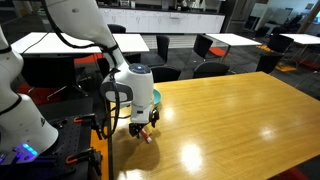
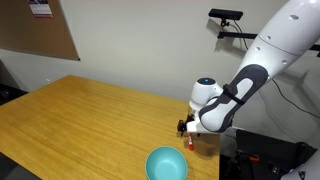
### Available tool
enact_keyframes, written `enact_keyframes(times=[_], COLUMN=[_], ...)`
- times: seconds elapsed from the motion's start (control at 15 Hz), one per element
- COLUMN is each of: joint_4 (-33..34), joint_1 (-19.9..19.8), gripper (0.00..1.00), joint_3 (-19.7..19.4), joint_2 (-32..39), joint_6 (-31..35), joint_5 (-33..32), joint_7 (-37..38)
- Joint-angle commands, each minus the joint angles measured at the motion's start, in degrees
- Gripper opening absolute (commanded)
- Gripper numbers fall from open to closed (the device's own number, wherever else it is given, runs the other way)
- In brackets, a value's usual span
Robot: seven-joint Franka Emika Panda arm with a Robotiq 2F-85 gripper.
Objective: Put the marker in the bowl
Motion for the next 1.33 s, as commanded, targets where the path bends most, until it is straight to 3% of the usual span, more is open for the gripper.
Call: enact_keyframes(times=[0.0,0.2,0.73,0.8,0.87,1.0,1.27], joint_4=[1.07,1.33,2.03,2.05,2.07,2.05,2.04], joint_1=[1.85,2.35,3.28,3.45,3.57,3.78,4.33], gripper=[0.87,0.87,0.71,0.63,0.47,0.37,0.05], joint_3=[-1.54,-2.07,-2.85,-2.98,-3.05,-3.22,-3.72], joint_2=[1.23,1.66,2.59,2.63,2.67,2.72,2.87], joint_6=[0.19,0.02,-0.14,-0.11,-0.09,-0.01,-0.04], joint_5=[0.05,0.04,-0.05,-0.11,-0.06,-0.06,-0.22], joint_7=[1.83,1.89,1.97,1.99,1.97,2.02,2.22])
